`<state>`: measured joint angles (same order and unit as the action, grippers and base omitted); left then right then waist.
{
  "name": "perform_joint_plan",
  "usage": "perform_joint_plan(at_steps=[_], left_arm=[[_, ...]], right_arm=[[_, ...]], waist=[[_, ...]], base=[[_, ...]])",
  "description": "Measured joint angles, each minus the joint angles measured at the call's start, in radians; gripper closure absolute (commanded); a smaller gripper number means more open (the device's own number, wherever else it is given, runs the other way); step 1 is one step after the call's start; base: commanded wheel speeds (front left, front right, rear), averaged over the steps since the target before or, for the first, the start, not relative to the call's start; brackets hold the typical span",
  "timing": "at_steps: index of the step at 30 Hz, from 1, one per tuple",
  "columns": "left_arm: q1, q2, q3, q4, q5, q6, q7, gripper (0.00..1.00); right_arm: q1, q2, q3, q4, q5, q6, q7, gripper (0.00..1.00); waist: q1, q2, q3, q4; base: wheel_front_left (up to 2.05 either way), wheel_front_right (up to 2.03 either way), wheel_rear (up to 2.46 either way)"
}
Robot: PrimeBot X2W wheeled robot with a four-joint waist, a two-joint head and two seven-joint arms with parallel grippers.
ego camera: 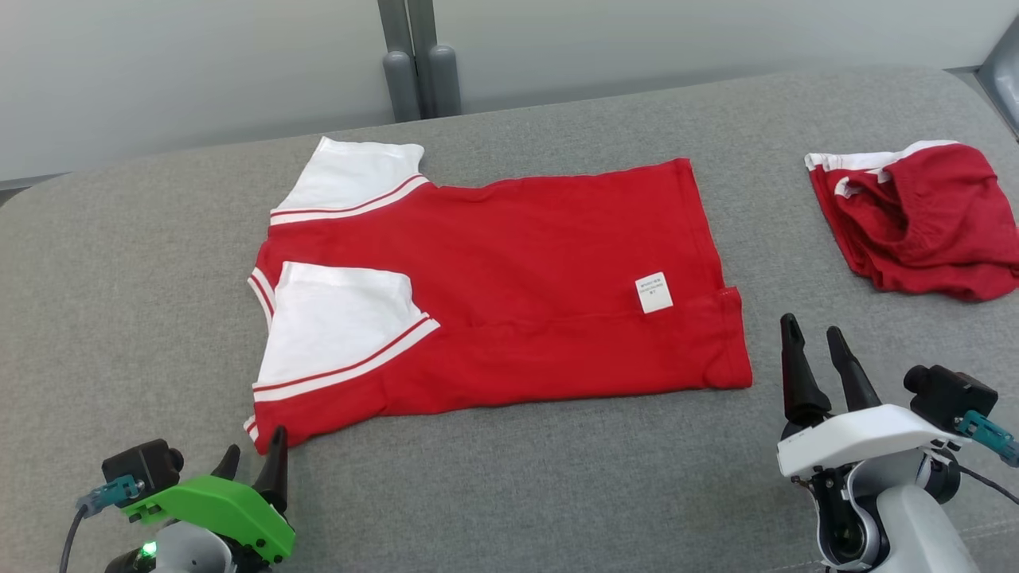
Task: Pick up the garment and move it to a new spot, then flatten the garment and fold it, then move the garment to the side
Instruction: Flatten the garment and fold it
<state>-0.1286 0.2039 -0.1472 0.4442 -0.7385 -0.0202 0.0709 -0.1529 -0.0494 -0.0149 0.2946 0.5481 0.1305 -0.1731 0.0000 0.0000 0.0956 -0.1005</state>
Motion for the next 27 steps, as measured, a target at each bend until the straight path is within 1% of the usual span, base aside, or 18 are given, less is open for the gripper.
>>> perform_joint_plan(at_steps=[7, 8, 9, 10, 11, 13, 14, 15, 16, 22, 27], left_arm=[[-0.012, 0.001, 0.016, 0.043, -0.014, 0.004, -0.007, 0.0], [-0.016, 0.001, 0.017, 0.047, -0.015, 0.004, -0.011, 0.02], [-0.021, 0.001, 0.018, 0.052, -0.016, 0.004, -0.012, 0.12], [-0.027, 0.0, 0.018, 0.058, -0.018, 0.004, -0.015, 0.12], [-0.03, 0.0, 0.019, 0.063, -0.018, 0.004, -0.019, 0.41], [-0.04, -0.001, 0.021, 0.079, -0.018, 0.003, -0.026, 0.61], [-0.045, -0.001, 0.022, 0.086, -0.018, 0.002, -0.03, 0.69], [-0.049, -0.001, 0.022, 0.091, -0.018, 0.001, -0.032, 0.87], [-0.053, -0.001, 0.021, 0.096, -0.018, -0.002, -0.038, 0.99], [-0.074, -0.005, 0.017, 0.099, -0.017, -0.016, -0.077, 1.0], [-0.075, -0.009, 0.015, 0.07, -0.017, -0.022, -0.091, 1.0]], right_arm=[[0.0, 0.0, -0.002, -0.004, -0.005, 0.0, 0.005, 0.0], [0.0, 0.0, -0.003, -0.004, -0.005, 0.0, 0.006, 0.0], [0.0, 0.0, -0.004, -0.004, -0.006, 0.0, 0.006, 0.0], [0.0, 0.0, -0.005, -0.004, -0.007, 0.0, 0.009, 0.0], [0.0, 0.0, -0.005, -0.004, -0.007, 0.0, 0.009, 0.0], [-0.001, 0.0, -0.005, -0.004, -0.007, 0.0, 0.01, 0.0], [-0.001, 0.0, -0.005, -0.004, -0.007, 0.0, 0.01, 0.0], [-0.001, 0.0, -0.005, -0.003, -0.008, 0.0, 0.013, 0.0], [-0.002, 0.0, -0.006, -0.001, -0.009, 0.0, 0.013, 0.0], [-0.005, 0.0, -0.006, 0.035, -0.033, 0.0, 0.035, 0.0], [-0.03, 0.0, 0.01, 0.114, -0.07, 0.0, 0.061, 0.0]], waist=[[0.0, 0.0, 0.021, -0.027], [0.0, 0.0, 0.023, -0.03], [0.0, 0.0, 0.026, -0.033], [0.0, 0.0, 0.029, -0.035], [0.0, 0.0, 0.031, -0.037], [0.0, 0.0, 0.037, -0.041], [0.0, 0.0, 0.039, -0.043], [0.0, 0.0, 0.041, -0.044], [0.0, 0.0, 0.043, -0.045], [0.0, 0.0, 0.043, -0.037], [0.0, 0.0, 0.038, -0.016]], base=[[0.0, 0.0, 0.0], [0.0, 0.0, 0.0], [0.0, 0.0, 0.0], [0.0, 0.0, 0.0], [0.0, 0.0, 0.0], [0.0, 0.0, 0.0], [0.0, 0.0, 0.0], [0.0, 0.0, 0.0], [0.0, 0.0, 0.0], [0.0, 0.0, 0.0], [0.0, 0.0, 0.0]])
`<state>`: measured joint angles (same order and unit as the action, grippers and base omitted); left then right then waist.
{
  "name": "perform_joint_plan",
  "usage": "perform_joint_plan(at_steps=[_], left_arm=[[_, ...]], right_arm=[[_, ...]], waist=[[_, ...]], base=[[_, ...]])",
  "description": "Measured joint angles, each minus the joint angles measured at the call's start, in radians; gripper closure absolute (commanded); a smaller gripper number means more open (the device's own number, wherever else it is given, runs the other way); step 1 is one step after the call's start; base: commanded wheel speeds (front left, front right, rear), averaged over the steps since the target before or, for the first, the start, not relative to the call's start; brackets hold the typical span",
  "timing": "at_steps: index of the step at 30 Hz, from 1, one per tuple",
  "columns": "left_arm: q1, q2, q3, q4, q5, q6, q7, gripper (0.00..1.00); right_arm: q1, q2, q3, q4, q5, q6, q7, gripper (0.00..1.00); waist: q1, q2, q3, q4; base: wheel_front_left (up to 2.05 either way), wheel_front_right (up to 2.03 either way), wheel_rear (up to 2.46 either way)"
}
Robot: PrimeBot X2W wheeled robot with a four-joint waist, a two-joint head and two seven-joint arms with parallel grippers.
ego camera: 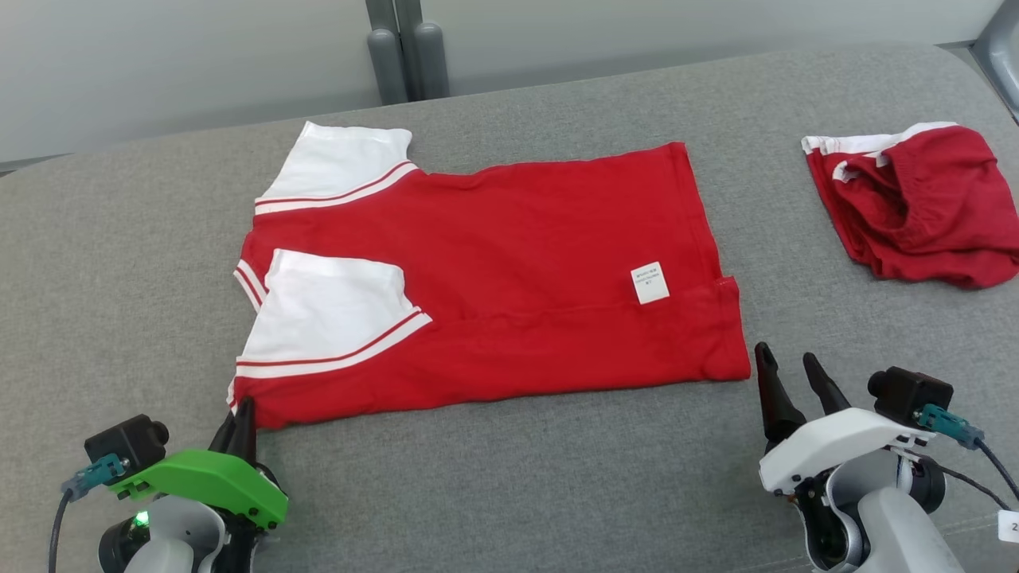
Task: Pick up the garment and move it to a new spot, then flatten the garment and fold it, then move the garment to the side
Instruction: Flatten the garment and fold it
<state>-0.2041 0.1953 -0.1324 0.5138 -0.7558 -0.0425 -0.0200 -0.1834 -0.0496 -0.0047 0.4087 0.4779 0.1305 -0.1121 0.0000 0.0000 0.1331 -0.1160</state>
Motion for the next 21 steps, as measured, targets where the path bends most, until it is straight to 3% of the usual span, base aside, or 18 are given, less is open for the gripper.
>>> perform_joint_plan(at_steps=[5, 14, 15, 16, 17, 18, 19, 21], left_arm=[[0.009, 0.0, -0.005, -0.032, 0.0, 0.004, 0.0, 1.0], [0.021, -0.003, -0.01, -0.066, 0.0, 0.015, -0.003, 1.0], [0.022, -0.003, -0.01, -0.068, 0.0, 0.016, -0.005, 1.0], [0.023, -0.003, -0.011, -0.07, 0.0, 0.016, -0.007, 1.0], [0.024, -0.003, -0.011, -0.071, 0.0, 0.016, -0.007, 1.0], [0.025, -0.003, -0.012, -0.072, 0.0, 0.017, -0.007, 1.0], [0.025, -0.003, -0.013, -0.073, 0.0, 0.017, -0.007, 1.0], [0.027, -0.003, -0.013, -0.077, 0.0, 0.018, -0.008, 1.0]], right_arm=[[-0.04, 0.0, 0.013, 0.11, -0.051, 0.0, 0.033, 0.0], [-0.141, 0.0, 0.046, 0.293, -0.034, 0.0, 0.029, 0.0], [-0.152, 0.0, 0.051, 0.31, -0.031, 0.0, 0.024, 0.08], [-0.166, 0.0, 0.059, 0.332, -0.029, 0.0, 0.022, 0.24], [-0.177, 0.0, 0.067, 0.352, -0.027, 0.0, 0.022, 0.53], [-0.188, -0.001, 0.074, 0.372, -0.02, 0.0, 0.021, 0.59], [-0.195, -0.002, 0.08, 0.387, -0.016, 0.0, 0.02, 0.81], [-0.21, -0.002, 0.089, 0.417, -0.009, 0.0, 0.007, 1.0]], waist=[[0.0, 0.0, -0.002, 0.027], [0.0, 0.0, -0.002, 0.058], [0.0, 0.0, -0.002, 0.059], [0.0, 0.0, -0.003, 0.06], [0.0, 0.0, -0.004, 0.061], [0.0, 0.0, -0.004, 0.061], [0.0, 0.0, -0.005, 0.062], [0.0, 0.0, -0.008, 0.064]], base=[[0.0, 0.0, 0.0], [0.0, 0.0, 0.0], [0.0, 0.0, 0.0], [0.0, 0.0, 0.0], [0.0, 0.0, 0.0], [0.0, 0.0, 0.0], [0.0, 0.0, 0.0], [0.0, 0.0, 0.0]])
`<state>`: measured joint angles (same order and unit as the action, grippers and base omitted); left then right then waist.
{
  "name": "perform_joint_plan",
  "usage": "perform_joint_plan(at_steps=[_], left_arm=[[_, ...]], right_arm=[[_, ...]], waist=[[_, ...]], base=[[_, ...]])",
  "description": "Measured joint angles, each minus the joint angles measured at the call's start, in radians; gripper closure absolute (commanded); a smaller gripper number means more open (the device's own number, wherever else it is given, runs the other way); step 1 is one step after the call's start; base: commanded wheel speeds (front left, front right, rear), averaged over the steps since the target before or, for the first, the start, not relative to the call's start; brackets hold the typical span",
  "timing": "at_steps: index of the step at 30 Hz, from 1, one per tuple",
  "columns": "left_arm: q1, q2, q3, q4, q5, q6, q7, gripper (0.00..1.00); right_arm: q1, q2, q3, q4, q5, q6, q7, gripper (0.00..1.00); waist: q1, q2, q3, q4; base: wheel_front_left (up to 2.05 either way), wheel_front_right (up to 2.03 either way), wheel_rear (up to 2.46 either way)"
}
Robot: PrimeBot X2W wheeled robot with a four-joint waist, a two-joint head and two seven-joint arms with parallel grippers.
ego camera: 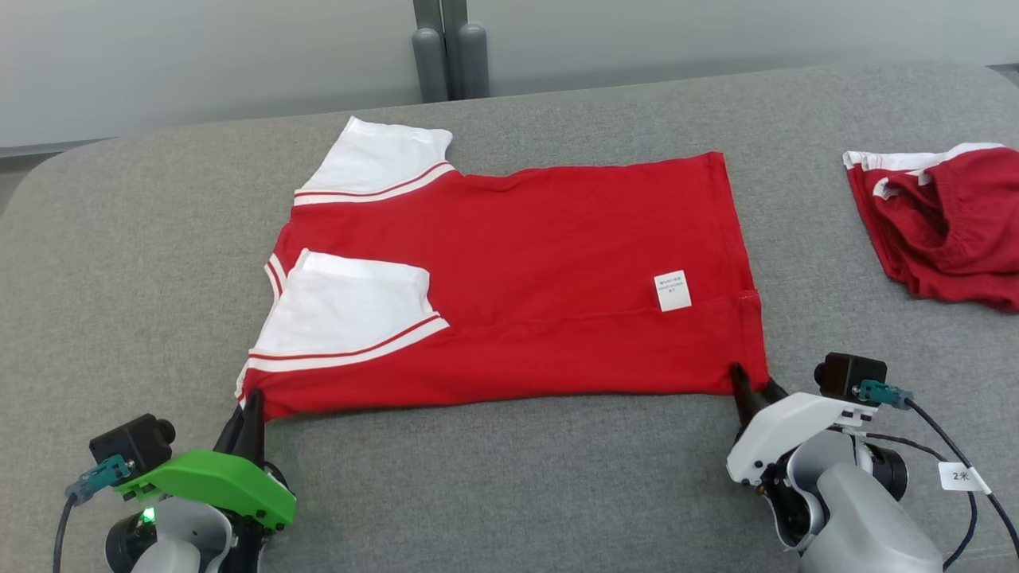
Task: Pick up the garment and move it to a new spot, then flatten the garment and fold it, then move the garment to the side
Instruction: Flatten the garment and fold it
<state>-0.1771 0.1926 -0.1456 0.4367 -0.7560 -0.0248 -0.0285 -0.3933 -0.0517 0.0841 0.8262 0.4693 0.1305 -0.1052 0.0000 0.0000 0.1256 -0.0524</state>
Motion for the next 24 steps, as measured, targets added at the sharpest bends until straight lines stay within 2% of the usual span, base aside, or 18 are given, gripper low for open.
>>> perform_joint_plan(at_steps=[8, 13, 18, 24], left_arm=[[0.045, 0.006, 0.002, -0.059, -0.003, 0.0, -0.017, 1.0], [0.17, 0.01, -0.015, -0.214, -0.007, 0.021, 0.008, 1.0], [0.328, 0.017, -0.042, -0.391, -0.008, 0.07, 0.069, 1.0], [0.417, 0.021, -0.062, -0.466, -0.011, 0.106, 0.114, 1.0]], right_arm=[[-0.016, 0.002, 0.005, 0.022, 0.023, 0.0, -0.046, 1.0], [0.049, -0.034, -0.016, -0.097, 0.061, 0.0, 0.007, 1.0], [0.181, -0.088, -0.044, -0.272, 0.08, 0.0, 0.125, 1.0], [0.324, -0.07, -0.104, -0.431, 0.071, 0.0, 0.2, 1.0]], waist=[[0.0, 0.0, -0.021, -0.001], [0.0, 0.0, -0.051, -0.002], [0.0, 0.0, -0.063, 0.006], [0.0, 0.0, -0.057, 0.017]], base=[[0.0, 0.0, 0.0], [0.0, 0.0, 0.0], [0.0, 0.0, 0.0], [0.0, 0.0, 0.0]])
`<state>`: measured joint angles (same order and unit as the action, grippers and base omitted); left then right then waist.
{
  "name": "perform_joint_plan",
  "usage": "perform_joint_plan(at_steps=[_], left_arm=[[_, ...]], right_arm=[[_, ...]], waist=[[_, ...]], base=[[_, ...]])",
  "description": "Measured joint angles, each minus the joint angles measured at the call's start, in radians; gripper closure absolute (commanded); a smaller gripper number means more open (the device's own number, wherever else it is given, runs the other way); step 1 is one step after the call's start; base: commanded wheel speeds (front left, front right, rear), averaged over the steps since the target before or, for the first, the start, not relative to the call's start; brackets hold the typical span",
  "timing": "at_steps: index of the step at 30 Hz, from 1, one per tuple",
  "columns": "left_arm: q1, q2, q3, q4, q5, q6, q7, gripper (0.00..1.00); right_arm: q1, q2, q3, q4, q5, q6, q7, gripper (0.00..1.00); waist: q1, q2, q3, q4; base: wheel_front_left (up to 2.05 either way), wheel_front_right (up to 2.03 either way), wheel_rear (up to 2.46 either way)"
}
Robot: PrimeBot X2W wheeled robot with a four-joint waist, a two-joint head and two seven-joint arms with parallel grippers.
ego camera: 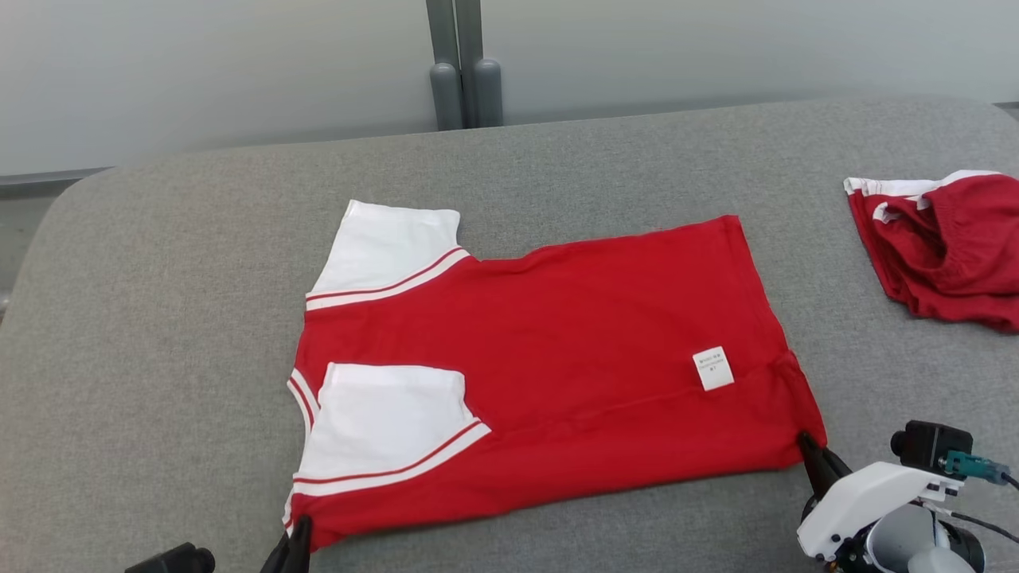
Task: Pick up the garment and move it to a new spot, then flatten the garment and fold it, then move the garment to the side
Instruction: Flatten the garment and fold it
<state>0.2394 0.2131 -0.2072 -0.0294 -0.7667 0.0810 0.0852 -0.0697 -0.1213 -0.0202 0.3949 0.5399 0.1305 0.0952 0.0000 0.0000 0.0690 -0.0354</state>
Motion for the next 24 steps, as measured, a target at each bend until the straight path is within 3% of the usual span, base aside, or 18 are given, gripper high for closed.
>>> perform_joint_plan(at_steps=[11, 12, 13, 14, 16, 17, 24], left_arm=[[0.021, 0.019, -0.006, 0.042, -0.004, 0.008, 0.02, 1.0], [0.021, 0.019, -0.006, 0.048, -0.004, 0.008, 0.02, 1.0], [0.021, 0.02, -0.005, 0.052, -0.004, 0.008, 0.02, 1.0], [0.021, 0.021, -0.005, 0.055, -0.005, 0.008, 0.02, 0.87], [0.021, 0.024, -0.003, 0.058, -0.005, 0.009, 0.02, 0.13], [0.022, 0.029, -0.001, 0.058, -0.005, 0.011, 0.021, 0.0], [0.035, 0.078, 0.024, 0.015, 0.002, 0.034, 0.043, 0.0]], right_arm=[[0.126, 0.057, -0.063, -0.15, -0.046, 0.0, 0.092, 1.0], [0.13, 0.06, -0.069, -0.154, -0.051, 0.0, 0.093, 0.87], [0.132, 0.062, -0.074, -0.156, -0.052, 0.0, 0.093, 0.39], [0.134, 0.064, -0.078, -0.159, -0.054, 0.0, 0.094, 0.0], [0.14, 0.066, -0.085, -0.161, -0.06, 0.0, 0.094, 0.0], [0.144, 0.067, -0.09, -0.163, -0.062, 0.0, 0.094, 0.0], [0.152, 0.07, -0.137, -0.195, -0.072, 0.0, 0.086, 0.0]], waist=[[0.0, 0.0, -0.005, -0.011], [0.0, 0.0, -0.006, -0.012], [0.0, 0.0, -0.008, -0.013], [0.0, 0.0, -0.01, -0.015], [0.0, 0.0, -0.012, -0.018], [0.0, 0.0001, -0.012, -0.019], [0.0, 0.0, -0.013, -0.033]], base=[[0.0, 0.0, 0.0], [0.0, 0.0, 0.0], [0.0, 0.0, 0.0], [0.0, 0.0, 0.0], [0.0, 0.0, 0.0], [0.0, 0.0, 0.0], [0.0, 0.0, 0.0]])
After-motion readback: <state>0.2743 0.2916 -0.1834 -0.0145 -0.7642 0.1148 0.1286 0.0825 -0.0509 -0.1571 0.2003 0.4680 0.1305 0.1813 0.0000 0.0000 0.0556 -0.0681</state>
